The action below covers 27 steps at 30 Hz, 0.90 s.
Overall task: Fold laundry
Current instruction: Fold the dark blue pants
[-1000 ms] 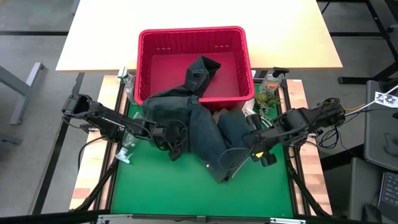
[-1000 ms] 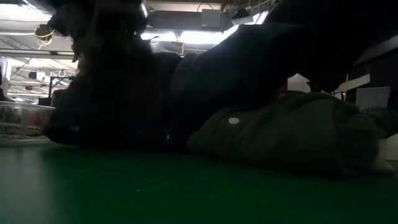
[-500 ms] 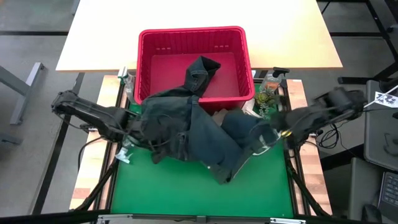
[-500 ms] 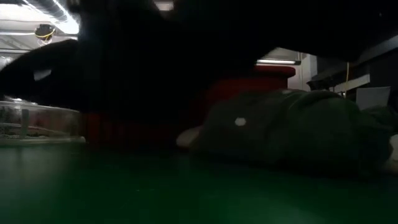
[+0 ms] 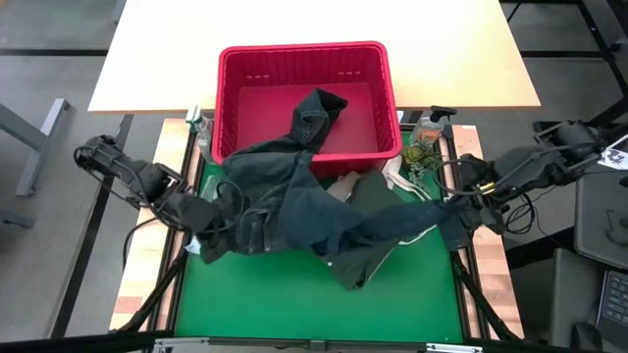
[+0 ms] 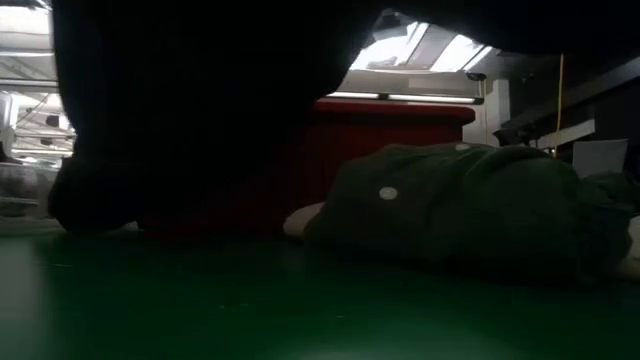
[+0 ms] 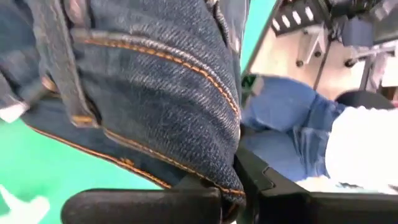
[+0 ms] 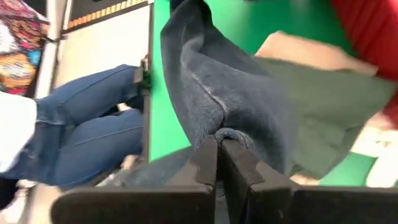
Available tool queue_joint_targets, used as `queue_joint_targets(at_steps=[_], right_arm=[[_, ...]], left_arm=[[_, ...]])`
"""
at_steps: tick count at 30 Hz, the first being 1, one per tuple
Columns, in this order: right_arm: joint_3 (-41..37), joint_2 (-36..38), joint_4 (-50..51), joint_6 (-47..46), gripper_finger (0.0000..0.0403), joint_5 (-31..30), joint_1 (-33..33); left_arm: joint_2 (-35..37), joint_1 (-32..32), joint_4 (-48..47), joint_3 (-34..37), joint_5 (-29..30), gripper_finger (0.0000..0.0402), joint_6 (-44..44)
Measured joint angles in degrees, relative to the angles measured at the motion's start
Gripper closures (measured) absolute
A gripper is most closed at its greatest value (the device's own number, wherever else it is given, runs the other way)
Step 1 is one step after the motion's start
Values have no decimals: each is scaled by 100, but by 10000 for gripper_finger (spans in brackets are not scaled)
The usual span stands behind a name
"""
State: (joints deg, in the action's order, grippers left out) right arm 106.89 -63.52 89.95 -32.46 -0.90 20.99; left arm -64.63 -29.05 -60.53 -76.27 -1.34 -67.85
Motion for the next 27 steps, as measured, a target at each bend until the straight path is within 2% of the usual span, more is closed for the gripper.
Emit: queue_joint_targets(at_steps=[7, 15, 22, 27], right_arm=[[0, -40, 0, -439, 393, 350, 0], [-226, 5, -3, -1085, 393, 1410, 0], [-681, 130, 14, -1936, 393, 2305, 2], [-1013, 111, 12, -2667, 393, 2878, 2]], left_arm=[[-114, -975, -14, 0, -202, 397, -1511], [-415, -2007, -263, 0, -114, 395, -3347], [-1002, -2506, -308, 0, -114, 395, -4214], [-1500, -2725, -169, 0, -125, 394, -4454]])
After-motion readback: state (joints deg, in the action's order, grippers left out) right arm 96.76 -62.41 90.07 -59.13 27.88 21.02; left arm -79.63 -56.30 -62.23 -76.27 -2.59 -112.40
